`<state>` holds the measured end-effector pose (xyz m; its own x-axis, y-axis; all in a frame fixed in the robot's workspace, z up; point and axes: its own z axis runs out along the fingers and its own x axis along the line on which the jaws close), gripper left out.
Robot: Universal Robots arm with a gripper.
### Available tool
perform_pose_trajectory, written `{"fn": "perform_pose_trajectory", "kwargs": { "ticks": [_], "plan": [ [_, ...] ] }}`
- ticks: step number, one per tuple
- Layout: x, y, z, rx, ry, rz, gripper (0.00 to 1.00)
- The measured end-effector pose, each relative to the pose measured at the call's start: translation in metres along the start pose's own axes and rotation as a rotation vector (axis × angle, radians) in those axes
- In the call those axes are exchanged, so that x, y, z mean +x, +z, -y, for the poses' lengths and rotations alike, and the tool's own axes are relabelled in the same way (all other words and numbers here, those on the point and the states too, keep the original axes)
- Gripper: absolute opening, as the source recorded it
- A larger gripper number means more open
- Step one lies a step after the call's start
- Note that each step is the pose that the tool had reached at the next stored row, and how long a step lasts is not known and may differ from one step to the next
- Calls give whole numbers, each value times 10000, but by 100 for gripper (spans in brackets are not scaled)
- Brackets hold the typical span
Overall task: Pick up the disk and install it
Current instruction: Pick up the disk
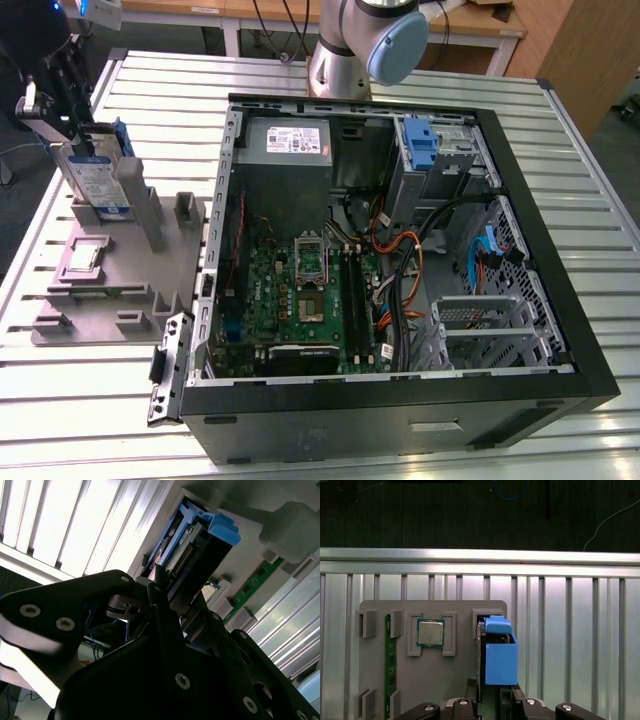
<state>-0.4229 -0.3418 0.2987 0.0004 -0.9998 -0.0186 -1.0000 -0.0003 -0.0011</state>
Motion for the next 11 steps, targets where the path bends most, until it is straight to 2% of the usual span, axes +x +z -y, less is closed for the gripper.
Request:
{"fn": "perform_pose_trajectory", "kwargs": {
  "ticks": [6,11],
  "plan": [
    [-1,-41,2,-1,-1,-7,35],
    [-3,-135,6,-1,0,-7,35]
  ]
}}
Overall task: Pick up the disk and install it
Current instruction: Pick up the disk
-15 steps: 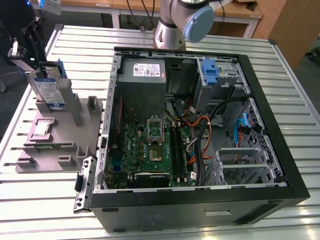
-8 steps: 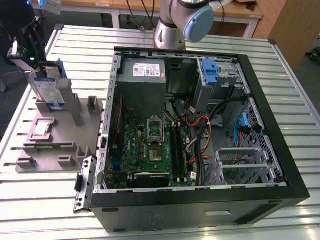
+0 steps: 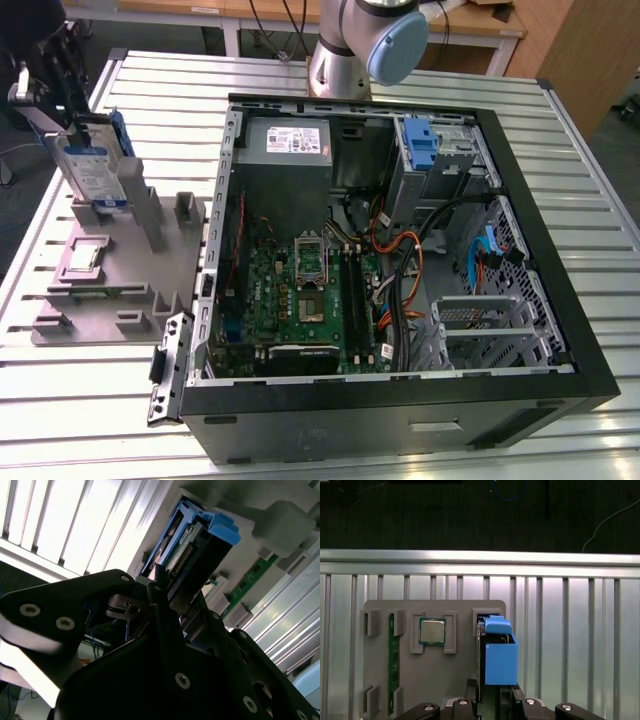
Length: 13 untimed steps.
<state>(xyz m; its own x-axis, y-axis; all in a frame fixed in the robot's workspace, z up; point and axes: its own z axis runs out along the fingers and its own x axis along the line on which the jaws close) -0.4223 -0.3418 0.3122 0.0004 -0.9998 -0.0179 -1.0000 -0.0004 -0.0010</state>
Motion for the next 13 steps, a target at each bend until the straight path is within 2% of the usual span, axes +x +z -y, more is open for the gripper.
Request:
{"fn": "perform_pose_trajectory", "kwargs": {
  "ticks": [13],
  "plan": [
    [-6,-341,6,-1,0,-1,35]
  ]
}}
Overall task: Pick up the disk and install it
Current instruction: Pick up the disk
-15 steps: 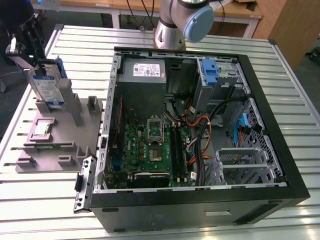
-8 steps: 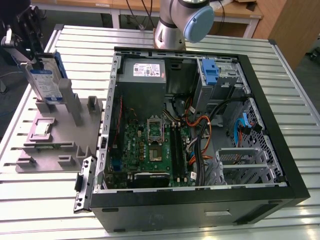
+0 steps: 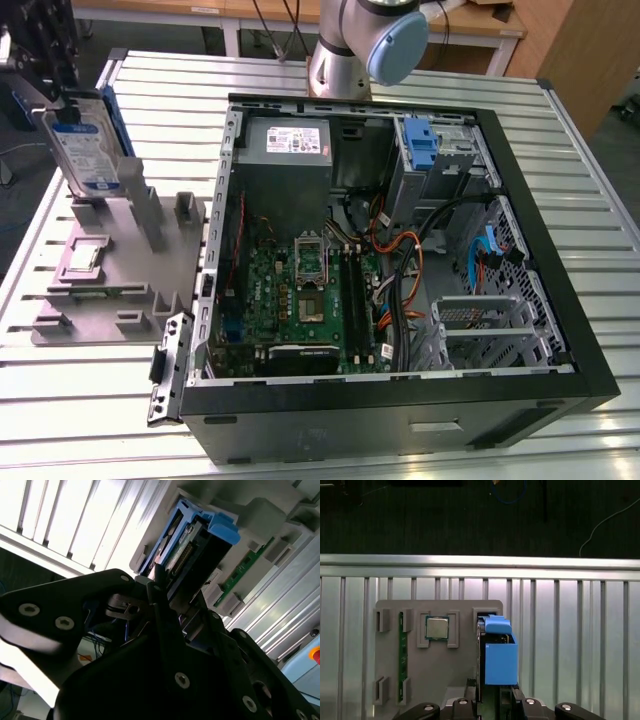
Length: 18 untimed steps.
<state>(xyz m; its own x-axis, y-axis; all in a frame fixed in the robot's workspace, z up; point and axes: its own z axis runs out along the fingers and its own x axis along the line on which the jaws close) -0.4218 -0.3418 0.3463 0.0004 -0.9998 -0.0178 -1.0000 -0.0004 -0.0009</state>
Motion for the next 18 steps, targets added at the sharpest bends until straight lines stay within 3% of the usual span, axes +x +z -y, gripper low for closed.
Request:
{"fn": "perform_pose_trajectory", "kwargs": {
  "ticks": [4,18],
  "plan": [
    [-1,-75,0,0,0,1,35],
    [-2,-83,1,1,0,1,35]
  ]
}}
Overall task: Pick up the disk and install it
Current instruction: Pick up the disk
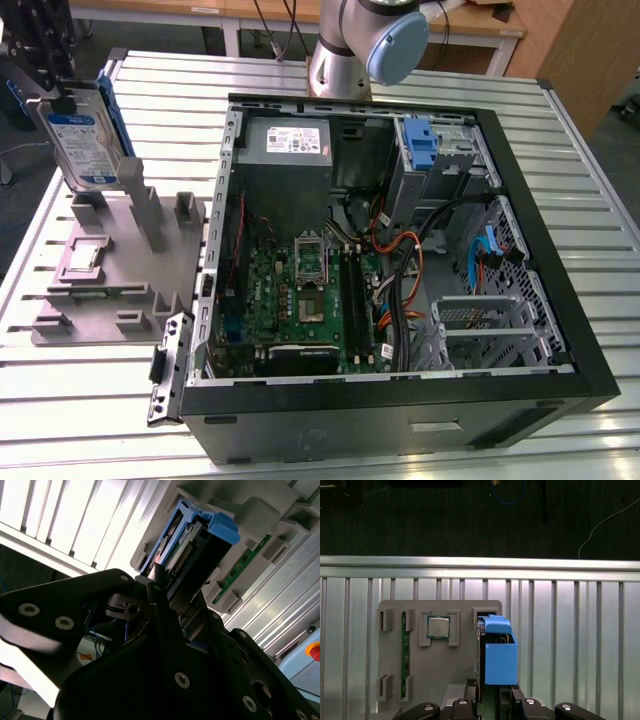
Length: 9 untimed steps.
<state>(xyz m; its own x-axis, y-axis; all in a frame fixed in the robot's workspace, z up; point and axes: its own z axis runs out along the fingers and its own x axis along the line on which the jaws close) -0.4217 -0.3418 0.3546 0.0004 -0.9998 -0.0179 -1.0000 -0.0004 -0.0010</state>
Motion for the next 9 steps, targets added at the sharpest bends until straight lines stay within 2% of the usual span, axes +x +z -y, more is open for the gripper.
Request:
{"fn": "perform_pose_trajectory", "kwargs": {
  "ticks": [3,9],
  "plan": [
    [-1,-30,0,-2,0,1,35],
    [-3,-143,4,-1,0,2,35]
  ]
}}
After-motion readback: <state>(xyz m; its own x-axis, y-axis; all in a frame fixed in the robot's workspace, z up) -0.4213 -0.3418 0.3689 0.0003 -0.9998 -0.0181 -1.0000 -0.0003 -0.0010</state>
